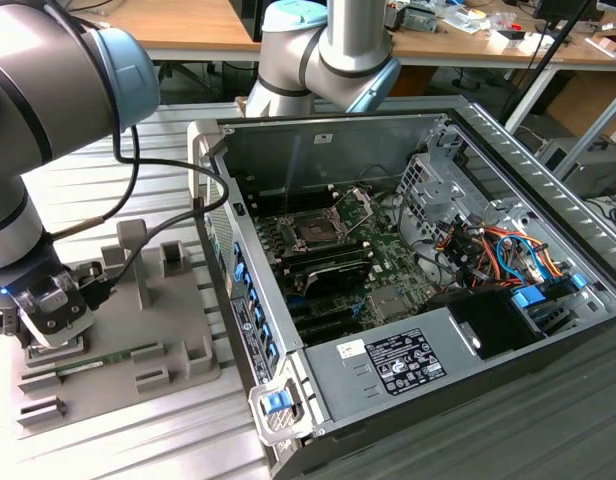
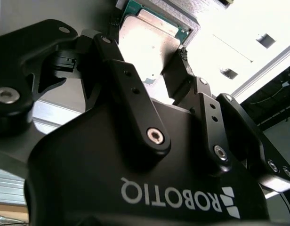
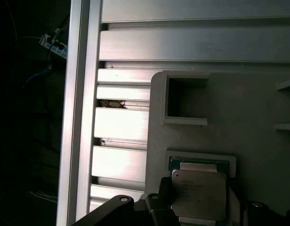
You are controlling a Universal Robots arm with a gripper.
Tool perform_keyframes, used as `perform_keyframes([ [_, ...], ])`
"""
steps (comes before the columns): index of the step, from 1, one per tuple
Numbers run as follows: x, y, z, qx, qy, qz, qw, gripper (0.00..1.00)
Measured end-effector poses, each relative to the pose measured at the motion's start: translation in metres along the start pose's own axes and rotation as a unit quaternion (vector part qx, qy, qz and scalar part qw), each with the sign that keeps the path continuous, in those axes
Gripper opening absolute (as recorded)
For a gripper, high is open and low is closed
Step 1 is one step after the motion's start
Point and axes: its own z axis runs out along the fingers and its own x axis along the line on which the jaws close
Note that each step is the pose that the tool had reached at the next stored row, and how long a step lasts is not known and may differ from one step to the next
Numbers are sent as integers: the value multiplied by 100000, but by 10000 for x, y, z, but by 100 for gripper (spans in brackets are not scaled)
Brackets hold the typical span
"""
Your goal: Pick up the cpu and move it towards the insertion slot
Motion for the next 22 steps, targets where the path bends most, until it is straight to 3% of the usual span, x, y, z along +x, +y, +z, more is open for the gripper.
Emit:
perform_keyframes([
  [22,0,2,-51,-132,-9,3,100000,55],
])
